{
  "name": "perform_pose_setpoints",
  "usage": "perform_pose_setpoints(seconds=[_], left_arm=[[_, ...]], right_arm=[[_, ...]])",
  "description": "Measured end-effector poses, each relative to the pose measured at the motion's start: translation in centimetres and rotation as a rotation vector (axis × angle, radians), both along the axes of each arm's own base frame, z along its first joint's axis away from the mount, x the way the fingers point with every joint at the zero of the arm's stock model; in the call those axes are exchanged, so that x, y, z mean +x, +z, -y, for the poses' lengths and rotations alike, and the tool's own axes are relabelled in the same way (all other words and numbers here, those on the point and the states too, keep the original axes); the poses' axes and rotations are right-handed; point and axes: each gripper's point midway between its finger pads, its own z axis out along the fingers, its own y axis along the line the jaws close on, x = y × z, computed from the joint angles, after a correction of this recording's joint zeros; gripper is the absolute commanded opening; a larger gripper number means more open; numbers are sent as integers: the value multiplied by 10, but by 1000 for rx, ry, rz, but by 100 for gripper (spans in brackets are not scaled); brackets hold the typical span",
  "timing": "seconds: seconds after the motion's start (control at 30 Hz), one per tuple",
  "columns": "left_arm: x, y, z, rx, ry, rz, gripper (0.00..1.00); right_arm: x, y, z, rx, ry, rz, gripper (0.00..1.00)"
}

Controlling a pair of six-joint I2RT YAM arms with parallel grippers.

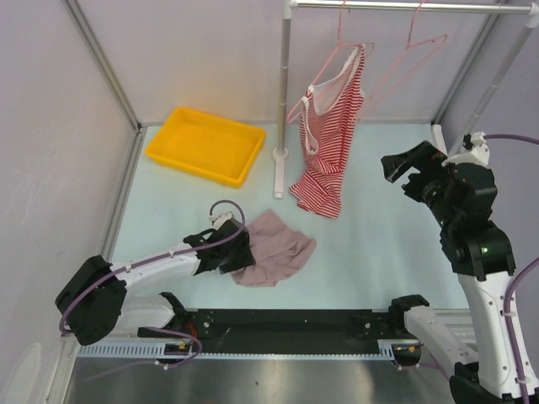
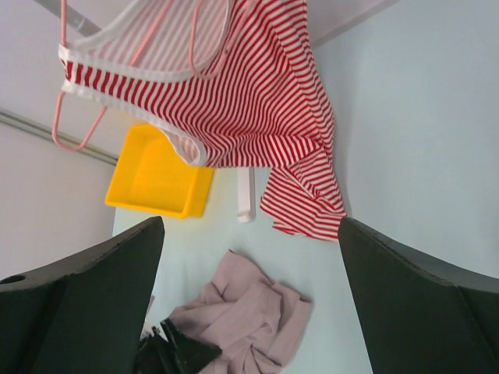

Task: Remove the tank top from the hanger

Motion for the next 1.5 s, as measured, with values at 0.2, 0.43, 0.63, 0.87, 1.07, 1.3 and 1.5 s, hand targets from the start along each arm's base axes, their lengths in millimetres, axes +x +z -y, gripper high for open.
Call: perform_pose_setpoints(seconds=[0.2,0.43,0.63,0.87,1.07,1.3,1.5], left_arm=[[7,3,6,-18,-38,36,2],[24,51,3,-53,-62,139,0],[103,187,-15,-103,23,418,0],[197,339,-49,-122,108,699,0],[294,373,-60,-172,82,741,0],[377,284,-73,-163,108,557,0],[402,180,-86,-106,152,367,0]], right_arm=[[-23,-26,-1,-15,-3,-67,100],[-29,-62,12,-58,-69,-196,100],[-28,-130,29,-113,-188,-406,100],[-26,-153,39,-153,-246,-483,100],[-13,-162,30,-190,-122,-520,100],[-6,-159,6,-241,102,-472,100],[-8,-145,-16,-226,252,-426,100]])
